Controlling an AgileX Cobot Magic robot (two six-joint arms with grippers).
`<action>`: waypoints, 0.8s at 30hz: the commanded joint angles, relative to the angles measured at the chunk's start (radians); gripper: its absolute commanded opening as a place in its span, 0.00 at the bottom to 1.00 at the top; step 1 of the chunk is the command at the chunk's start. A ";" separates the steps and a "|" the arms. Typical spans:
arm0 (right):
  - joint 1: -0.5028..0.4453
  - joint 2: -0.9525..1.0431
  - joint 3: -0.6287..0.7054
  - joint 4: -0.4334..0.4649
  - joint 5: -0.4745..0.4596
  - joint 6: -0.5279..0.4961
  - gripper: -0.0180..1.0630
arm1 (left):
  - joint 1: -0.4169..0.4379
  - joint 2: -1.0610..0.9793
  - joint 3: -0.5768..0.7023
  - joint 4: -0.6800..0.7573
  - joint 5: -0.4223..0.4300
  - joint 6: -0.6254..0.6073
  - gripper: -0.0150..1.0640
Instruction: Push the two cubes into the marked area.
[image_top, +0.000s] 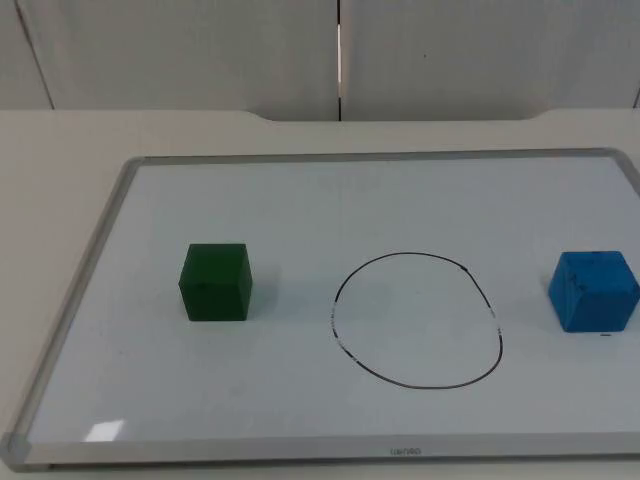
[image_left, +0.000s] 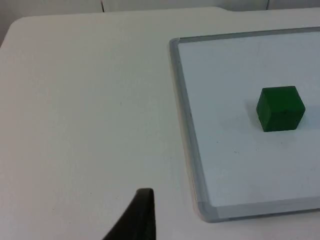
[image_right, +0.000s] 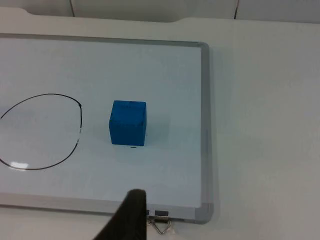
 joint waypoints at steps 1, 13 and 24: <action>-0.005 -0.005 0.006 0.000 0.001 0.001 0.99 | 0.003 0.020 -0.021 0.003 -0.032 -0.003 0.99; -0.005 -0.005 0.006 0.000 0.001 0.001 0.99 | 0.003 0.104 -0.036 0.015 -0.125 -0.003 0.99; -0.005 -0.005 0.006 0.000 0.001 0.001 0.99 | 0.003 0.166 -0.036 0.003 -0.209 -0.003 0.99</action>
